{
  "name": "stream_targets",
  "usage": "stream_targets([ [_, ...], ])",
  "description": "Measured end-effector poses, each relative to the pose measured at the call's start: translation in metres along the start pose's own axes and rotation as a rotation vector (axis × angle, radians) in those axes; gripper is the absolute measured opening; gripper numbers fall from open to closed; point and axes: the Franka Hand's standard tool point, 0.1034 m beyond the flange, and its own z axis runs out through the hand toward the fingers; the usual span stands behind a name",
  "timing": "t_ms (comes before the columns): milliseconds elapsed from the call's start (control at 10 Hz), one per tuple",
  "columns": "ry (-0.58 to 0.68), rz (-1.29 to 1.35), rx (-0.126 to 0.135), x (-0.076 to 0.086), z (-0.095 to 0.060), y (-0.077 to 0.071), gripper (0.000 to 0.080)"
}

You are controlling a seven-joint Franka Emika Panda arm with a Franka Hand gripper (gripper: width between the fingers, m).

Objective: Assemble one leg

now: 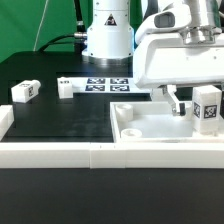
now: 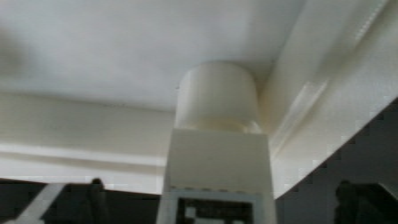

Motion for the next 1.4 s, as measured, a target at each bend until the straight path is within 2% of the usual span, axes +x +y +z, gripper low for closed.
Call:
stream_targets([
  [200,-0.012,-0.009,0.002,0.005,-0.005,0.002,0.0649],
  [400,-0.033,-0.027,0.005,0.02,-0.02,0.01,0.0649],
  [700,-0.066,-0.026,0.013,0.017,-0.018,0.007,0.0649],
  [800,-0.213,-0.02,0.047,0.008,-0.017,0.0,0.0649],
  [900,-0.275,-0.013,0.057,0.015,-0.017,0.002,0.0649],
  [1100,-0.487,0.011,0.088,0.011,-0.016,0.004,0.0649],
  [1200,-0.512,0.012,0.092,0.018,-0.012,0.007,0.0649],
  [1300,-0.477,0.013,0.084,0.021,-0.008,0.01,0.0649],
  [1400,-0.477,0.013,0.084,0.019,-0.008,0.009,0.0649],
])
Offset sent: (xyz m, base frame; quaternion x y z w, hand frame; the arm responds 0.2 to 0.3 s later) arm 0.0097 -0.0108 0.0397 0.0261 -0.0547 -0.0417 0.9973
